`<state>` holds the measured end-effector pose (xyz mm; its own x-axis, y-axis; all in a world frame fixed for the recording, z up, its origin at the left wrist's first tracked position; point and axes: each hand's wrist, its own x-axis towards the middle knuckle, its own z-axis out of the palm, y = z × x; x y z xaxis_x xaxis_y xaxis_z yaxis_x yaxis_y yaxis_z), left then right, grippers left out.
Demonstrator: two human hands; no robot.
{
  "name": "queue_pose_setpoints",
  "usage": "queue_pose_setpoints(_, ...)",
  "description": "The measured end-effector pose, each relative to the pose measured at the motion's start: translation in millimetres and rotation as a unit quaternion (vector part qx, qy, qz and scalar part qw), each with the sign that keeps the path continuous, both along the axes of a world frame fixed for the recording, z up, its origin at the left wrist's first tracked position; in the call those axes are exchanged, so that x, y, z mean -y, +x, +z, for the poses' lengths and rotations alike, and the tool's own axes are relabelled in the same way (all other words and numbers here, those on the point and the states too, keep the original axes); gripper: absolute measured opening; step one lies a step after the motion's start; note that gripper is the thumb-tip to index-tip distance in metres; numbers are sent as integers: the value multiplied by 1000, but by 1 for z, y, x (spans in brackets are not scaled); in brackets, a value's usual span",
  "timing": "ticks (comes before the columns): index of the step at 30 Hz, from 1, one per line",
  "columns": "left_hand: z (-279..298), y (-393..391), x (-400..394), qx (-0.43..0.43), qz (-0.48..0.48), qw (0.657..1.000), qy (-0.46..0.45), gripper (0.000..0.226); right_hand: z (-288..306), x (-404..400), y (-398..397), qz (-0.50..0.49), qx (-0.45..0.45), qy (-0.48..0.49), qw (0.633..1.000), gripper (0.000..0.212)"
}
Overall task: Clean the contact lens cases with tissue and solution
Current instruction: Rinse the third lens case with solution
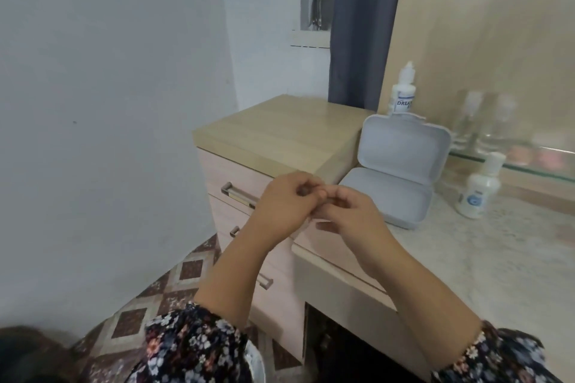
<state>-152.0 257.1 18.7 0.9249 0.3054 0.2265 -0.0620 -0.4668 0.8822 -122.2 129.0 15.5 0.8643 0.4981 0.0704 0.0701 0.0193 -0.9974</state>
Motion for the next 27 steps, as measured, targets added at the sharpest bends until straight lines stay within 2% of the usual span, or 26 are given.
queue_pose_setpoints(7,2,51,67,14,-59,998,0,12,1,61,32,-103,33,5,994,20)
queue_pose_setpoints(13,5,87,119,33,-103,994,2,8,4,113,57,-153,51,-8,987,23)
queue_pose_setpoints(15,6,98,136,44,-122,991,-4,15,3,130,66,-169,53,-7,984,23)
queue_pose_setpoints(18,2,114,161,62,-115,991,-28,31,-1,155,80,-209,44,-9,977,20)
queue_pose_setpoints(22,-9,132,192,72,-101,991,-59,23,-6,187,92,-260,48,-8,964,18)
queue_pose_setpoints(27,-28,155,220,41,-103,991,-76,33,-9,217,103,-318,76,-2,945,19)
